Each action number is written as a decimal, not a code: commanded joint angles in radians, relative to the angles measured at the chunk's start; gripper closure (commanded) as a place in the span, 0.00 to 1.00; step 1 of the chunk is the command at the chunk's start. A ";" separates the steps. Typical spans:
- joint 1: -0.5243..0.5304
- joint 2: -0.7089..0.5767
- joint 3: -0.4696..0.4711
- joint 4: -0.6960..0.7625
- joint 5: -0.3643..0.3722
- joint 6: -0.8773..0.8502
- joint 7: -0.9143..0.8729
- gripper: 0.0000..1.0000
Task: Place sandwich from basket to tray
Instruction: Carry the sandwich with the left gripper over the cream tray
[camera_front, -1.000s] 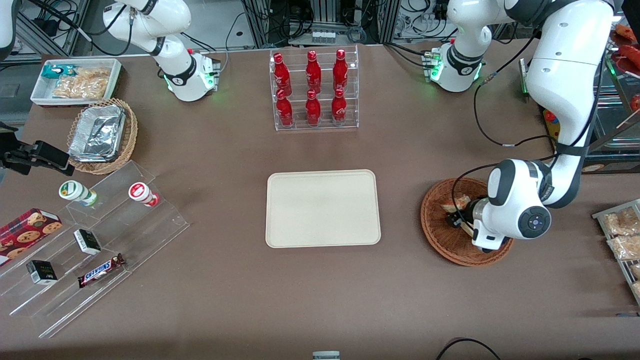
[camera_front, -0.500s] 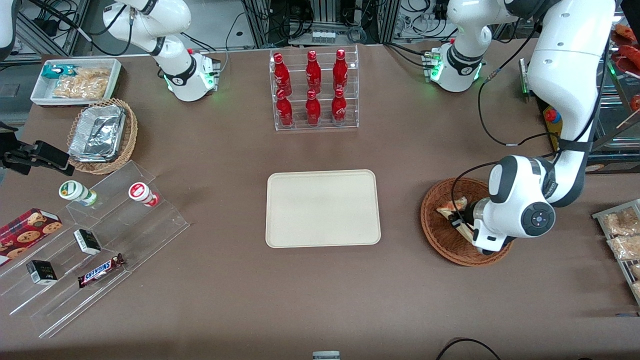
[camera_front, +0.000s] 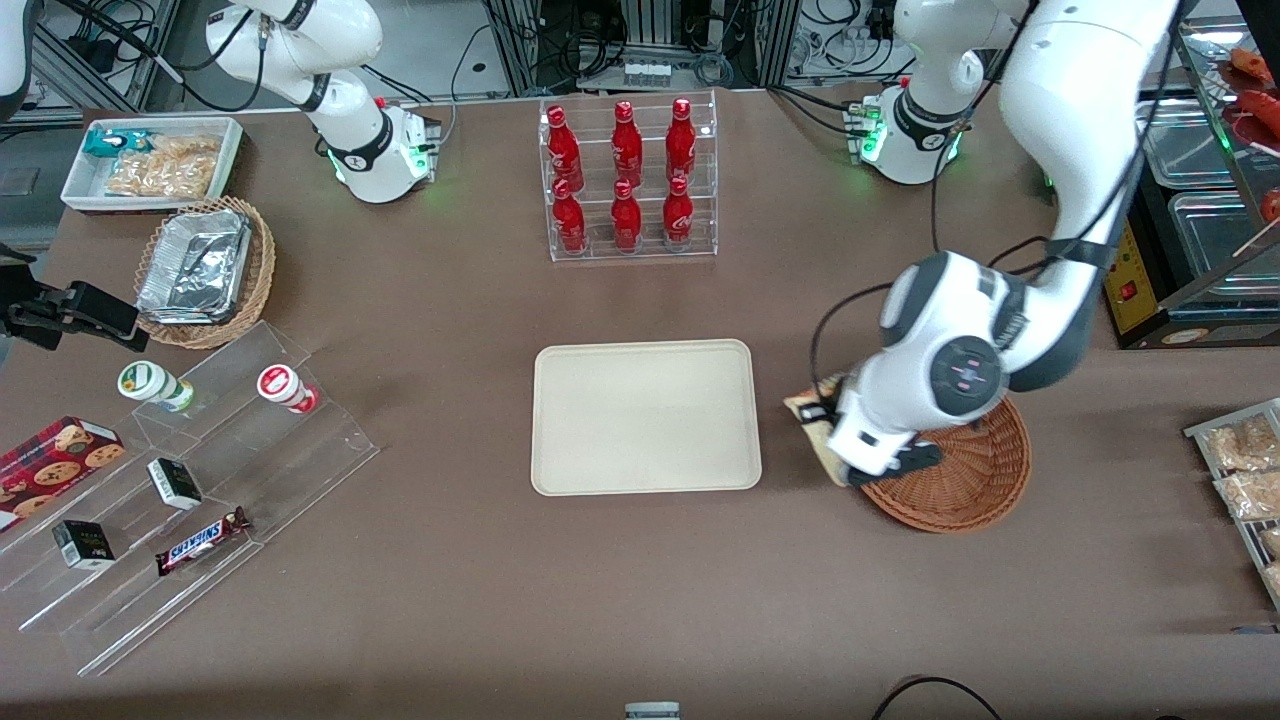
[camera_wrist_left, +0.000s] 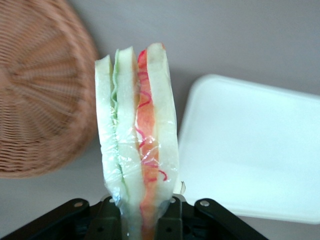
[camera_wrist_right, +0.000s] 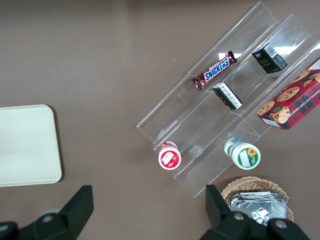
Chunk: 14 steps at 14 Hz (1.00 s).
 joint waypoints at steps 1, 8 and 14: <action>-0.106 0.035 0.007 0.032 0.017 -0.002 0.013 0.84; -0.281 0.190 0.010 0.132 0.020 0.088 -0.013 0.79; -0.300 0.236 0.010 0.132 0.043 0.139 -0.017 0.78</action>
